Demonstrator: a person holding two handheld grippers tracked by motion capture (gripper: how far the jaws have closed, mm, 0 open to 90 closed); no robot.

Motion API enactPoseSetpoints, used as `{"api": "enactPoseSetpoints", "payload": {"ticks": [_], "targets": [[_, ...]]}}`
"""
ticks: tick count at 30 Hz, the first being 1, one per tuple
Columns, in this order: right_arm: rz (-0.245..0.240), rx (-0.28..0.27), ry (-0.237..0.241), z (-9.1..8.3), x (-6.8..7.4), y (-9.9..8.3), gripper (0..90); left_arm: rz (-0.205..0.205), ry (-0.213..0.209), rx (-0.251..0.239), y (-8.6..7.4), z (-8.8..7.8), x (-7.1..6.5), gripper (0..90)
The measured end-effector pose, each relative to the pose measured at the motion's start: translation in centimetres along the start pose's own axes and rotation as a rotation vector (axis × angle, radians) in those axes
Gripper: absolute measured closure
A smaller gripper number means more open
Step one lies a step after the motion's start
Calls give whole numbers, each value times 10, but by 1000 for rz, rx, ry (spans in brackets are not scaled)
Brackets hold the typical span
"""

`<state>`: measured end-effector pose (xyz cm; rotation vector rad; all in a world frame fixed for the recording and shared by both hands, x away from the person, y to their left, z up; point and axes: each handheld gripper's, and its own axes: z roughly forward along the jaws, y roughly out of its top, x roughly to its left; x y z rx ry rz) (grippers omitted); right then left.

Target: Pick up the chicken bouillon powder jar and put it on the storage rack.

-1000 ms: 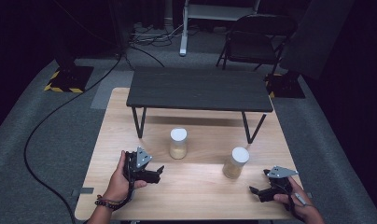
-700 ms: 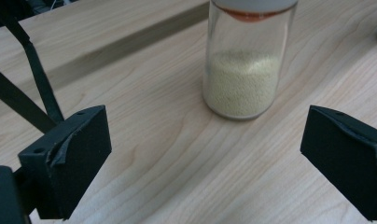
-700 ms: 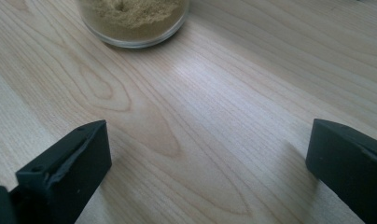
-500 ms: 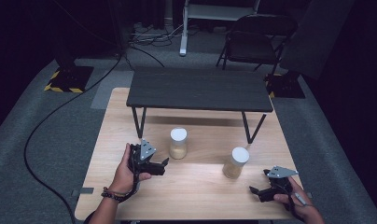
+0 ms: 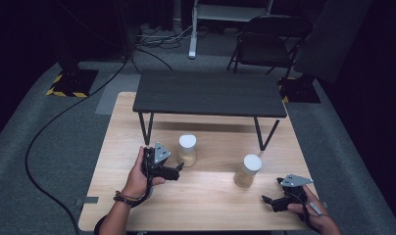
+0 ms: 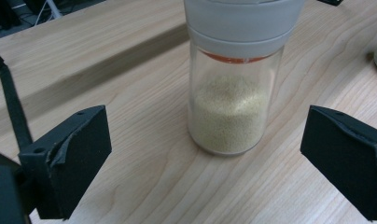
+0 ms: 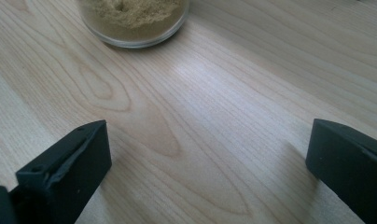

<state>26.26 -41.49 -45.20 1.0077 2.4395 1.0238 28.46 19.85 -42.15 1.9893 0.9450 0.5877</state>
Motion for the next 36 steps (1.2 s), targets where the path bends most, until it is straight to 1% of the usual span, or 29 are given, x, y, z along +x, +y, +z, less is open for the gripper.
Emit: {"api": "enactPoseSetpoints", "payload": {"ticks": [5, 10, 14, 16, 18, 23, 28, 36], "targets": [[0, 0, 0, 0, 0, 0, 0, -5, -5, -5, 3, 7, 1, 22], [0, 0, 0, 0, 0, 0, 0, -22, -11, -19, 6, 12, 2, 23], [0, 0, 0, 0, 0, 0, 0, -21, -10, -19, 8, 16, 1, 24], [0, 0, 0, 0, 0, 0, 0, -34, -10, -21, 8, 18, 1, 24], [0, 0, 0, 0, 0, 0, 0, -36, -13, -21, 9, 20, 1, 26], [0, 0, 0, 0, 0, 0, 0, -34, -23, -25, 11, 24, 1, 26], [0, 0, 0, 0, 0, 0, 0, -50, -39, -30, 12, 28, 2, 27], [0, 0, 0, 0, 0, 0, 0, -61, -50, -27, 15, 37, 3, 28]]}}
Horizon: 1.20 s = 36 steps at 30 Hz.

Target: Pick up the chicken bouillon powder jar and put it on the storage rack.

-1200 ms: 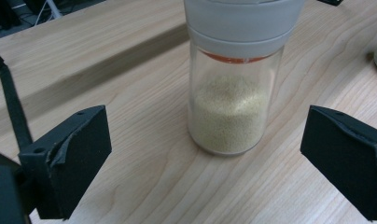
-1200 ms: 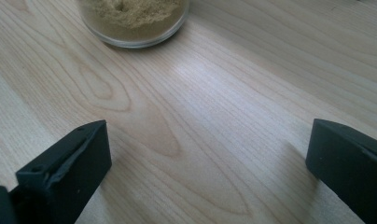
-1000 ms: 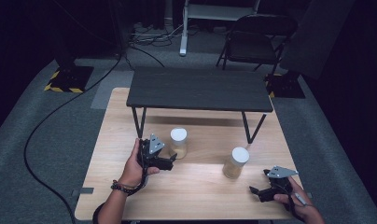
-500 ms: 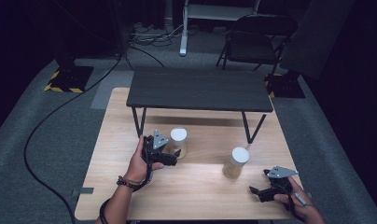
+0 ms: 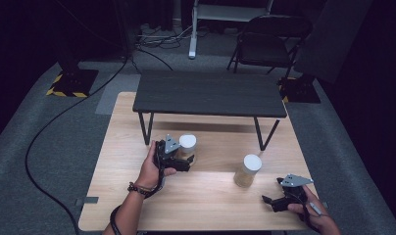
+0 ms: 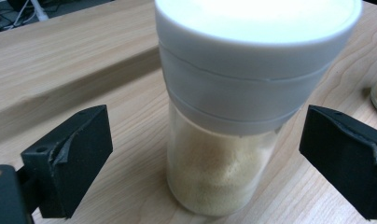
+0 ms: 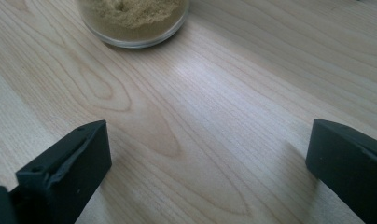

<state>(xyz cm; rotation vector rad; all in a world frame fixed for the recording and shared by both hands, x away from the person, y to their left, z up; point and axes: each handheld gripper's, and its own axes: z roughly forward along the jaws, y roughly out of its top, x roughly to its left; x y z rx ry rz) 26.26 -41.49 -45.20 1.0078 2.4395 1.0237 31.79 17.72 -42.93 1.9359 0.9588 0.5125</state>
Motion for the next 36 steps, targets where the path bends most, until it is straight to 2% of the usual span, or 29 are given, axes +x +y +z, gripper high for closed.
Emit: {"api": "enactPoseSetpoints", "payload": {"ticks": [6, 9, 16, 20, 28, 34, 36], "targets": [[0, 0, 0, 0, 0, 0, 0, -25, -11, -3, 0, 8, 1, 29], [0, 0, 0, 0, 0, 0, 0, -62, -30, -14, -3, 10, 5, 31], [0, 0, 0, 0, 0, 0, 0, -90, -29, -26, -6, 17, 4, 39], [0, 0, 0, 0, 0, 0, 0, -90, -18, -36, -8, 21, -1, 49], [0, 0, 0, 0, 0, 0, 0, -91, 29, -64, -14, 25, -14, 72], [0, 0, 0, 0, 0, 0, 0, -109, 54, -102, -20, 23, -17, 126], [0, 0, 0, 0, 0, 0, 0, -110, 54, -115, -23, 23, -17, 178]]}}
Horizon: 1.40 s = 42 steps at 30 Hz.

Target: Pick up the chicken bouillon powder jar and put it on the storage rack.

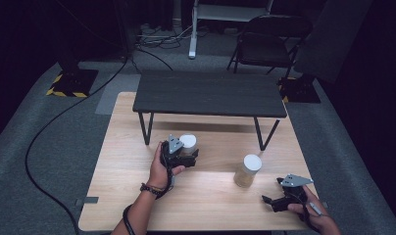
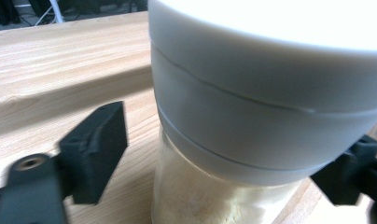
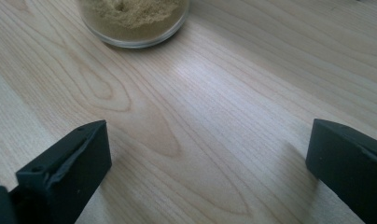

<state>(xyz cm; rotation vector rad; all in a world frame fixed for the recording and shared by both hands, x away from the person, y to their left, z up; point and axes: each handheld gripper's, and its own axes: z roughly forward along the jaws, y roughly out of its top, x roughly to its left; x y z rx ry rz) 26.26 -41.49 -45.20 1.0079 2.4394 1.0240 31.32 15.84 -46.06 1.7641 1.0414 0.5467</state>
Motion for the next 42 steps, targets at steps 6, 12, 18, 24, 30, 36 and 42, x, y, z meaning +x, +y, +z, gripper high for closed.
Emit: {"api": "enactPoseSetpoints", "payload": {"ticks": [6, 12, 18, 24, 30, 36, 42], "targets": [[0, 0, 0, 0, 0, 0, 0, 22, -18, -10, -1, -1, -2, 332], [0, 0, 0, 0, 0, 0, 0, 52, 7, -19, 1, -4, -9, 345], [0, 0, 0, 0, 0, 0, 0, 68, 14, -13, 5, -6, -12, 353], [0, 0, 0, 0, 0, 0, 0, 72, 18, -3, 8, -7, -14, 354], [0, 0, 0, 0, 0, 0, 0, 71, 17, -20, 10, -11, -15, 355], [0, 0, 0, 0, 0, 0, 0, 92, 9, -38, 16, -21, -18, 355], [0, 0, 0, 0, 0, 0, 0, 71, -4, -32, 30, -33, -22, 355]]}}
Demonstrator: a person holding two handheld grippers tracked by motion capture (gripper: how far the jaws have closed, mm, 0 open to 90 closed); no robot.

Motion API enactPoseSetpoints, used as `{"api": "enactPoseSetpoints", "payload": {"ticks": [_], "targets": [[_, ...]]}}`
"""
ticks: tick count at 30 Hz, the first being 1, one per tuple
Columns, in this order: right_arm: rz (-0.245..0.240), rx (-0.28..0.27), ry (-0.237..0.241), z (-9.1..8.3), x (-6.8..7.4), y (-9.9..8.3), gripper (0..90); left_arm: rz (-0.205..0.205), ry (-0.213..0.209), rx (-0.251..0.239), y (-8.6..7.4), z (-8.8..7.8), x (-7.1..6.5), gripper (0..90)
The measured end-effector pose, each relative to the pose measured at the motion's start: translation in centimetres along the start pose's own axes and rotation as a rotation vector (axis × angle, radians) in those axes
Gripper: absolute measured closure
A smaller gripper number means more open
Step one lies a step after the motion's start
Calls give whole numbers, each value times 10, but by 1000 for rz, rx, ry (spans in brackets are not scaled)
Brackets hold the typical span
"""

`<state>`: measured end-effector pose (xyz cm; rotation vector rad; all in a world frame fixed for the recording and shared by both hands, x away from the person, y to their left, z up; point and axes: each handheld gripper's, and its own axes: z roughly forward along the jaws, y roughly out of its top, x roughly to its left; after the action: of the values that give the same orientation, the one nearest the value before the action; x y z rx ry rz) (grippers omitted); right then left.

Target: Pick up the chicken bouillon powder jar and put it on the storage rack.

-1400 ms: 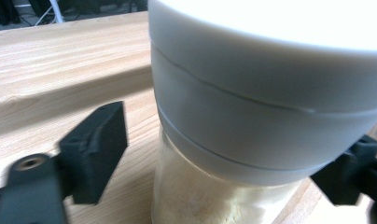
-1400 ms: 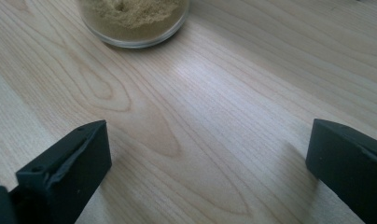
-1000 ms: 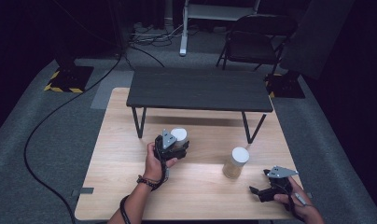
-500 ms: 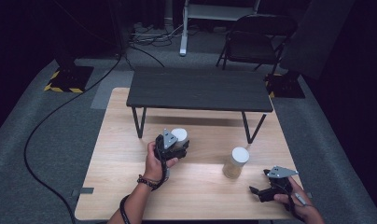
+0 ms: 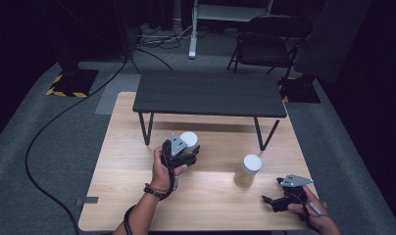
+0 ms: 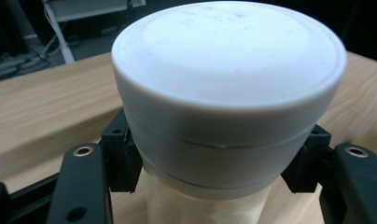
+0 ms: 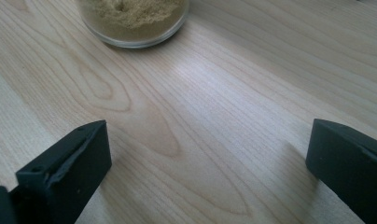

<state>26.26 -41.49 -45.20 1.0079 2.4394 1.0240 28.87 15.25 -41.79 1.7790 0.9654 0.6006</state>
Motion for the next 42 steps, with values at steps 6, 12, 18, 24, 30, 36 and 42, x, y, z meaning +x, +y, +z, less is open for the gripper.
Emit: {"api": "enactPoseSetpoints", "payload": {"ticks": [6, 12, 18, 24, 30, 36, 42], "targets": [[0, 0, 0, 0, 0, 0, 0, 15, -7, -18, 12, -13, -6, 355], [0, 0, 0, 0, 0, 0, 0, 26, -8, -24, 21, -22, -11, 355], [0, 0, 0, 0, 0, 0, 0, 41, -5, -38, 35, -31, -13, 355], [0, 0, 0, 0, 0, 0, 0, 55, -7, -66, 60, -48, -11, 355], [0, 0, 0, 0, 0, 0, 0, 57, -16, -104, 87, -60, -2, 355], [0, 0, 0, 0, 0, 0, 0, 95, 3, -143, 106, -66, -3, 355], [0, 0, 0, 0, 0, 0, 0, 116, 14, -163, 126, -66, -2, 355]]}}
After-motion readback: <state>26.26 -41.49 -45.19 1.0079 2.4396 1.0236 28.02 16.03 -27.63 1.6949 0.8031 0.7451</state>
